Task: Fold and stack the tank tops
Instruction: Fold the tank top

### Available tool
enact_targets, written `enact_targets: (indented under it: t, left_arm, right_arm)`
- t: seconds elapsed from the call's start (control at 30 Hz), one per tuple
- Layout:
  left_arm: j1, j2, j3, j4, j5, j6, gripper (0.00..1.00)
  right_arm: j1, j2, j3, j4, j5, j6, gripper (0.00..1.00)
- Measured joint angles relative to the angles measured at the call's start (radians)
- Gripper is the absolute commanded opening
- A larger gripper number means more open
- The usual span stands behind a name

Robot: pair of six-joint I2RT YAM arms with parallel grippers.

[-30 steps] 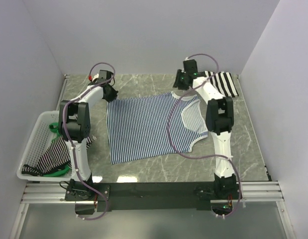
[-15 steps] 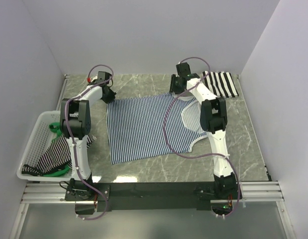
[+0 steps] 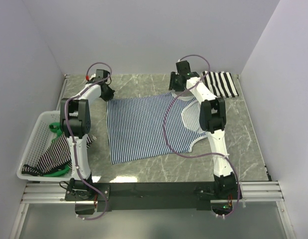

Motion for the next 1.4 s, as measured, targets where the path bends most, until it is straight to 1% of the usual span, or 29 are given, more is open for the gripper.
enact_targets:
  t: [0.03,0.33,0.57,0.73,0.87,0.9,0.97,1.0,1.1,1.23,1.4]
  left_arm:
    - [0.001,0.004,0.004,0.000,0.000,0.001,0.01]
    - [0.003,0.020,0.008,0.001,0.011,0.007,0.01]
    - [0.006,0.026,0.010,0.001,0.019,0.008,0.01]
    - [0.009,0.030,0.010,0.002,0.025,0.008,0.01]
    - [0.010,0.037,0.010,0.011,0.031,0.008,0.01]
    - [0.011,0.037,0.011,0.011,0.033,0.008,0.01]
    - [0.012,0.038,0.012,0.011,0.034,0.008,0.01]
    - [0.013,0.039,0.013,0.011,0.035,0.008,0.01]
    - [0.015,0.039,0.015,0.012,0.039,0.008,0.01]
    - [0.016,0.039,0.015,0.022,0.046,0.008,0.01]
    - [0.016,0.039,0.000,0.081,0.053,0.008,0.01]
  right_arm:
    - [0.000,0.000,0.002,0.001,-0.003,0.001,0.49]
    - [0.015,0.002,0.005,0.004,-0.011,0.009,0.49]
    - [0.019,0.001,-0.065,0.040,0.000,0.021,0.54]
    - [0.021,-0.004,-0.066,0.038,0.026,0.024,0.54]
    - [0.021,-0.004,-0.064,0.034,0.035,0.027,0.45]
    - [0.021,-0.004,-0.061,0.029,0.036,0.029,0.38]
    - [0.022,-0.004,-0.049,0.019,0.037,0.032,0.29]
    - [0.022,-0.004,-0.042,0.018,0.037,0.033,0.18]
    - [0.022,-0.004,-0.031,0.021,0.039,0.042,0.05]
    - [0.023,-0.004,-0.031,0.021,0.043,0.055,0.01]
    - [0.023,-0.004,-0.026,0.028,0.066,0.080,0.00]
